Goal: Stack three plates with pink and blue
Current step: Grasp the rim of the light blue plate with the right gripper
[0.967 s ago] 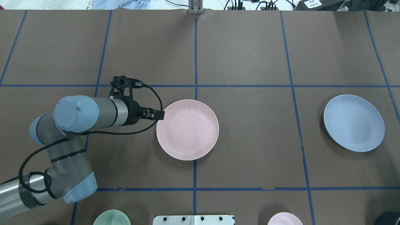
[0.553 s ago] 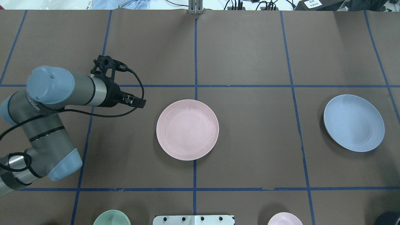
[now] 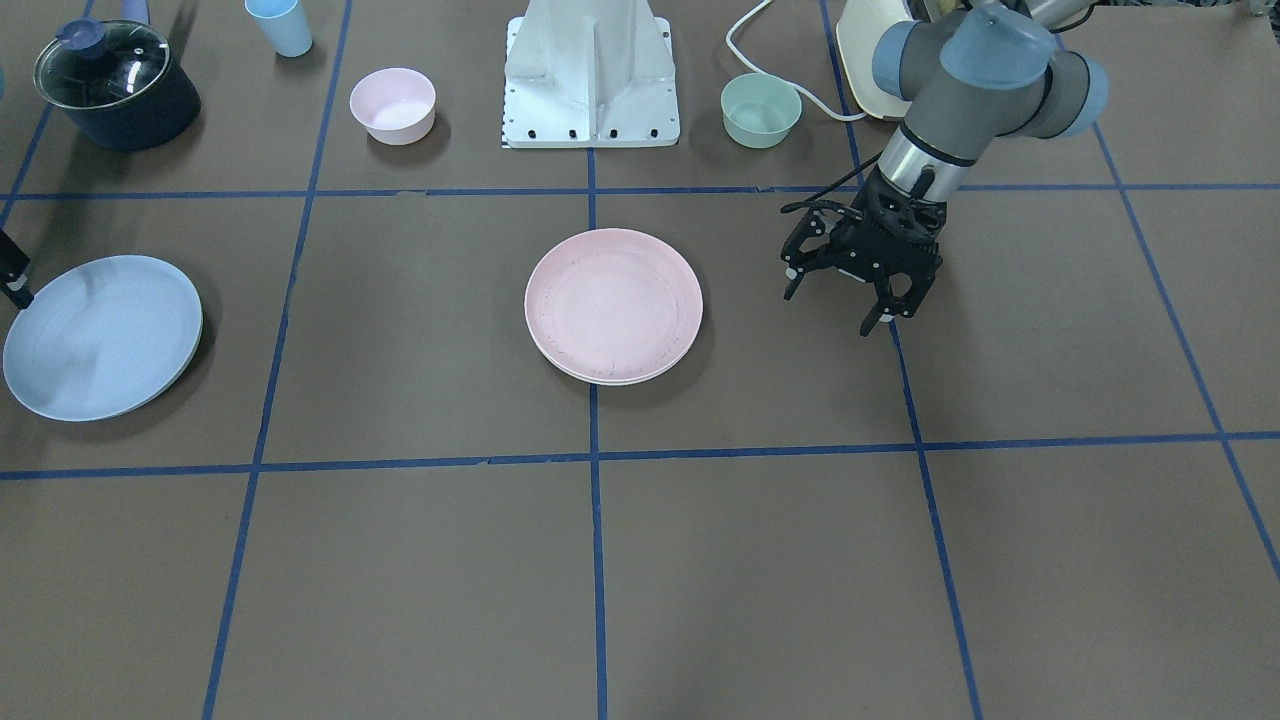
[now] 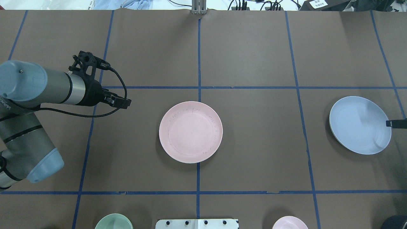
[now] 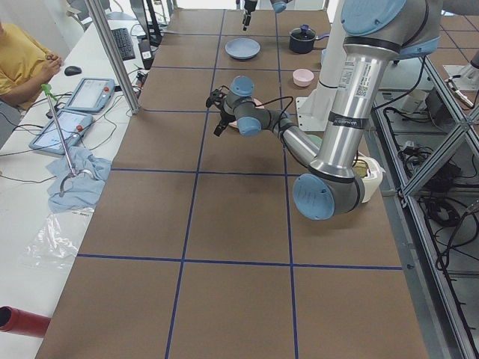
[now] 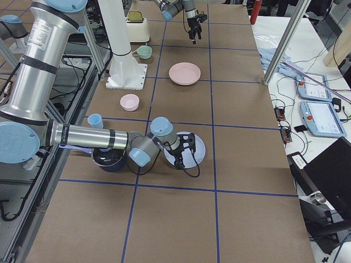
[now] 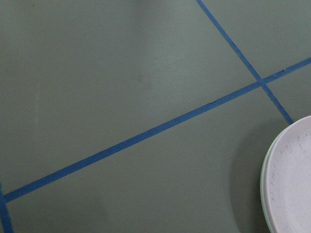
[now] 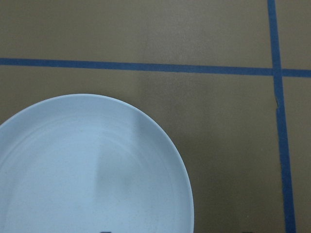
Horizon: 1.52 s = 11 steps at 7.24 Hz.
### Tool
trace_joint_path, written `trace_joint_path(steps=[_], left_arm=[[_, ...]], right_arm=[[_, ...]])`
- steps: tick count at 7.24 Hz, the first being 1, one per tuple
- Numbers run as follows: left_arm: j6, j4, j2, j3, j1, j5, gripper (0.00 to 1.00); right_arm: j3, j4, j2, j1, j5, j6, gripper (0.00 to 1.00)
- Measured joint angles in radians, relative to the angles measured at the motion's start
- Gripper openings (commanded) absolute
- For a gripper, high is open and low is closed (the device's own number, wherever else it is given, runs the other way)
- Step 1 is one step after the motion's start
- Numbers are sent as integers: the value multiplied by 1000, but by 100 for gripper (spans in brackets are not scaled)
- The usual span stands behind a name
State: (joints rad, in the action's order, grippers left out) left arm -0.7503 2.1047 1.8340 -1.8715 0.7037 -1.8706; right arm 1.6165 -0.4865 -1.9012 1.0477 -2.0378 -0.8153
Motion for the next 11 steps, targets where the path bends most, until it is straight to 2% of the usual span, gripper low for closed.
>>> trace_joint_path(steps=[1,3,4,6,9,11], left_arm=[[-1,0,0,-1,0,0,100],[-1,0,-1,-2,0,1,100],[-1,0,-1,-2,0,1,100],[-1,0,-1,-2,0,1,100],[-1,0,0,-2,0,1,100],[-1,0,-1,-2,0,1,100]], right_arm=[[-30,33,4,-13,7,-19,78],[-65,49,17,-47,36,-33,57],[-77,50,22,-56,43,-40,50],[-93,52,25,-62,45,-46,0],[-96,56,43,-63,44,-52,0],[-63,60,85,-62,30,-95,0]])
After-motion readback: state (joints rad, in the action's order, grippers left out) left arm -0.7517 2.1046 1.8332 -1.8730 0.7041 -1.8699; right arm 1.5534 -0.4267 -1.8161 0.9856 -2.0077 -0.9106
